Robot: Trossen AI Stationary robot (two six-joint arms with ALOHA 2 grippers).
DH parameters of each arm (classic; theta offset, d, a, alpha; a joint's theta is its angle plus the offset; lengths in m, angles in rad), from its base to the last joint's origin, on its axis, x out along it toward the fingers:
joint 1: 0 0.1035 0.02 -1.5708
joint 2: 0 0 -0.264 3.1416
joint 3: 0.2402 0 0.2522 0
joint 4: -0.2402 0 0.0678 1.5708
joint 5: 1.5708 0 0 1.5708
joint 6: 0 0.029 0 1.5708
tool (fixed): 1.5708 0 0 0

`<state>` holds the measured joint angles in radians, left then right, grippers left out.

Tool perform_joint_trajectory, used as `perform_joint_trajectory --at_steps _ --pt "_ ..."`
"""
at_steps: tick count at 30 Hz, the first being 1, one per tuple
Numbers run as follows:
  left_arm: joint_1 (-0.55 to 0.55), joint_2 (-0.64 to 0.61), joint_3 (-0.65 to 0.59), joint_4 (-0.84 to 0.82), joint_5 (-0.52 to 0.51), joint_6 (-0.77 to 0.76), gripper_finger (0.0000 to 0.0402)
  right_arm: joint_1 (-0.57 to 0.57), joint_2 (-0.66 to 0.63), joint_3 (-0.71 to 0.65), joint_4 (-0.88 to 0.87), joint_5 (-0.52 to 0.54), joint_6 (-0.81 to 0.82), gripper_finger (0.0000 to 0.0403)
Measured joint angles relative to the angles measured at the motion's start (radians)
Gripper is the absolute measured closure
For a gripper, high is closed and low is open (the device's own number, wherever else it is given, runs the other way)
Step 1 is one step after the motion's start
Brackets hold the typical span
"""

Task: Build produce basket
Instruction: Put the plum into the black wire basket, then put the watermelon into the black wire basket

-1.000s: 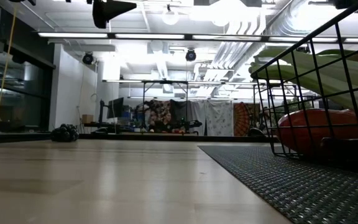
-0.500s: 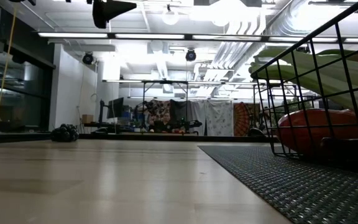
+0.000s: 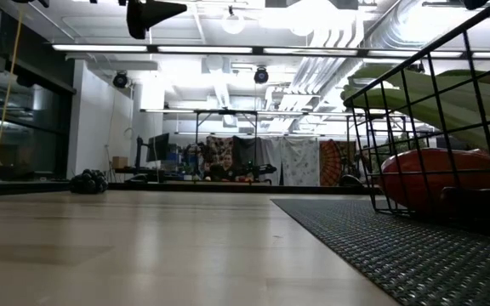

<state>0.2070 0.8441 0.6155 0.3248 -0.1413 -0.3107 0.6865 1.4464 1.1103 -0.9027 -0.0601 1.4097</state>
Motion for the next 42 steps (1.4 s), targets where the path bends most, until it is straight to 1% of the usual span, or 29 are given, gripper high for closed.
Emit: perform_joint_trajectory --at_steps 6,9,11,14,17,19,22,24,27,30,32,36,39,42 --pt "0.0 0.0 0.0 -0.008 0.0 0.0 0.003 -0.001 0.0 0.0 -0.009 0.002 -0.022 0.0138" --pt "0.0 0.0 0.0 -0.007 -0.001 0.0 0.003 -0.004 0.0 0.0 -0.009 -0.014 -0.019 0.0125" --pt "0.0 0.0 0.0 -0.008 -0.007 0.0 0.003 -0.011 0.0 0.0 -0.009 -0.029 -0.02 0.0106" --pt "0.0 0.0 0.0 -0.011 -0.02 0.0 0.003 -0.022 0.0 0.0 -0.014 -0.059 -0.03 0.0066" --pt "0.0 0.0 0.0 -0.012 -0.022 0.0 0.003 -0.037 -0.004 0.003 -0.042 -0.072 -0.077 0.0023" --pt "0.0 0.0 0.0 -0.013 -0.023 -0.001 0.003 -0.049 -0.019 0.016 -0.085 -0.072 -0.123 0.0009" --pt "0.0 0.0 0.0 -0.014 -0.024 -0.001 0.003 -0.078 -0.069 0.047 -0.16 -0.052 -0.199 0.0014" --pt "0.0 0.0 0.0 -0.014 -0.026 -0.002 0.003 -0.1 -0.115 0.071 -0.222 -0.005 -0.225 0.0019" --pt "0.0 0.0 0.0 -0.014 -0.027 -0.002 0.003 -0.138 -0.198 0.093 -0.282 0.116 -0.223 0.0021" --pt "0.0 0.0 0.0 -0.014 -0.027 -0.01 0.003 -0.175 -0.279 0.094 -0.296 0.263 -0.204 0.0022" --pt "0.0 0.0 0.0 -0.014 -0.027 -0.01 0.003 -0.196 -0.324 0.089 -0.294 0.328 -0.204 0.0022" --pt "0.0 0.0 0.0 -0.014 -0.029 -0.011 0.003 -0.266 -0.369 0.086 -0.274 0.332 -0.318 0.0022" --pt "0.0 0.0 0.0 -0.014 -0.036 -0.019 0.003 -0.344 -0.377 0.086 -0.188 0.276 -0.459 0.0022" --pt "0.0 0.0 0.0 -0.014 -0.032 -0.064 0.003 -0.42 -0.363 0.086 -0.076 0.217 -0.598 0.0022"
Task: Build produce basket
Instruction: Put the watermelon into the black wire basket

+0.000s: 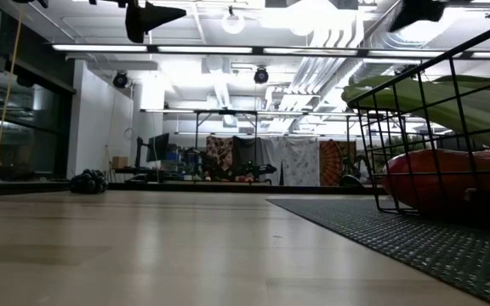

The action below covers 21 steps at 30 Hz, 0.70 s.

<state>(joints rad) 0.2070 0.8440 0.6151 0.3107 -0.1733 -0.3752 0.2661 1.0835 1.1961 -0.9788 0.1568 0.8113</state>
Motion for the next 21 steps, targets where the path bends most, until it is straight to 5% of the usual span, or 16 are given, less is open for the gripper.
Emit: perform_joint_trajectory --at_steps 8,16,21 --pt "0.0 0.0 0.0 0.0 0.037 -0.042 0.003 -0.256 0.015 -0.28 0.631 -0.372 -0.248 0.0022" --pt "0.0 0.0 0.0 0.002 0.043 0.028 0.003 -0.43 0.013 -0.451 1.244 -0.395 -0.447 0.0022" --pt "0.0 0.0 0.0 0.003 0.043 0.099 0.003 -0.447 0.009 -0.459 1.302 -0.381 -0.761 0.0022"
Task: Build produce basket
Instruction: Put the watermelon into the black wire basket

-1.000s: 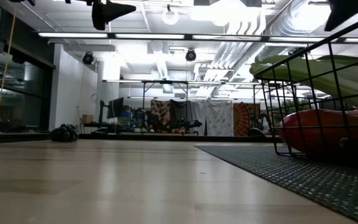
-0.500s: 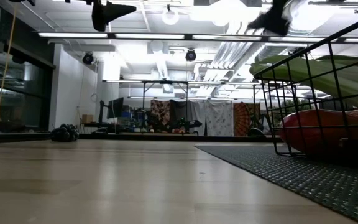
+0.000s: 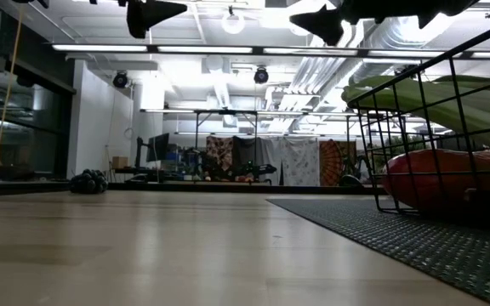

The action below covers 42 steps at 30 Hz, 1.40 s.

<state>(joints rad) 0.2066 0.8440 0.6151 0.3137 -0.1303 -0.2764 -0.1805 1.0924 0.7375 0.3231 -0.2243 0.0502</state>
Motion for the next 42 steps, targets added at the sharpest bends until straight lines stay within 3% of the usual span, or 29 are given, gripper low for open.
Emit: perform_joint_trajectory --at_steps 9,16,23,32,35,42 --pt "0.0 0.0 0.0 0.0 0.0 0.097 0.003 0.009 0.0 0.0 0.012 0.006 0.132 0.0022" --pt "0.0 0.0 0.0 0.0 0.038 0.096 0.003 0.019 -0.001 0.0 0.012 0.012 0.069 0.0022" --pt "0.0 0.0 0.0 0.0 0.043 0.088 0.003 0.018 -0.001 0.0 0.011 0.147 0.067 0.0022" --pt "0.0 0.0 0.003 -0.011 0.019 0.004 0.003 0.019 -0.001 0.0 0.001 0.149 0.08 0.0022" --pt "-0.008 0.0 0.064 -0.14 0.056 -0.061 0.003 0.019 -0.001 0.0 0.001 0.149 0.09 0.0022" --pt "-0.091 0.043 0.274 -0.628 0.071 -0.162 0.003 0.019 -0.001 0.0 0.001 0.149 0.108 0.0022"
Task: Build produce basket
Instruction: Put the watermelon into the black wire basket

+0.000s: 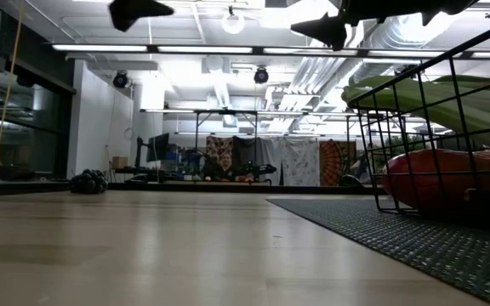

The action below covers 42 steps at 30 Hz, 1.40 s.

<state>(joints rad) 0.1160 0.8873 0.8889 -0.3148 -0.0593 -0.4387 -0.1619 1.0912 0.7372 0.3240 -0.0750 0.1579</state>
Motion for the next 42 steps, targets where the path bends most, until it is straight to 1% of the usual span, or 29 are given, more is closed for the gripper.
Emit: perform_joint_trajectory --at_steps 3,7,13,17,19,23,26,28,32,37,42 --pt "-0.041 0.024 0.072 -0.188 -0.001 -0.094 0.003 -0.001 0.0 0.0 -0.012 0.0 0.029 0.0022" --pt "-0.108 0.063 0.128 -0.372 -0.005 -0.226 0.003 -0.002 0.0 0.0 -0.06 0.001 0.019 0.0022" --pt "-0.266 0.158 0.134 -0.582 0.0 -0.52 0.003 -0.002 0.0 0.0 -0.105 0.001 0.018 0.0022" --pt "-0.401 0.264 0.134 -0.735 0.031 -0.74 0.003 -0.002 0.0 0.0 -0.12 0.001 0.017 0.0022" --pt "-0.468 0.323 0.134 -0.782 0.046 -0.862 0.003 -0.002 0.0 0.0 -0.125 0.001 0.018 0.0022" --pt "-0.577 0.436 0.134 -0.767 0.094 -1.073 0.003 -0.002 0.0 0.0 -0.128 0.001 0.017 0.0022" --pt "-0.641 0.516 0.131 -0.71 0.117 -1.191 0.003 -0.002 0.0 0.0 -0.131 0.001 0.017 0.0022" --pt "-0.666 0.555 0.112 -0.644 0.143 -1.251 0.003 -0.002 0.0 0.0 -0.134 0.001 0.017 0.0022" --pt "-0.69 0.611 0.061 -0.533 0.159 -1.351 0.003 -0.002 0.0 0.0 -0.147 0.001 0.017 0.0022" --pt "-0.693 0.636 -0.014 -0.422 0.129 -1.481 0.003 -0.002 0.0 0.0 -0.168 0.001 0.017 0.0022" --pt "-0.693 0.642 -0.067 -0.361 0.127 -1.521 0.003 -0.002 0.0 0.0 -0.177 0.001 0.017 0.0022"
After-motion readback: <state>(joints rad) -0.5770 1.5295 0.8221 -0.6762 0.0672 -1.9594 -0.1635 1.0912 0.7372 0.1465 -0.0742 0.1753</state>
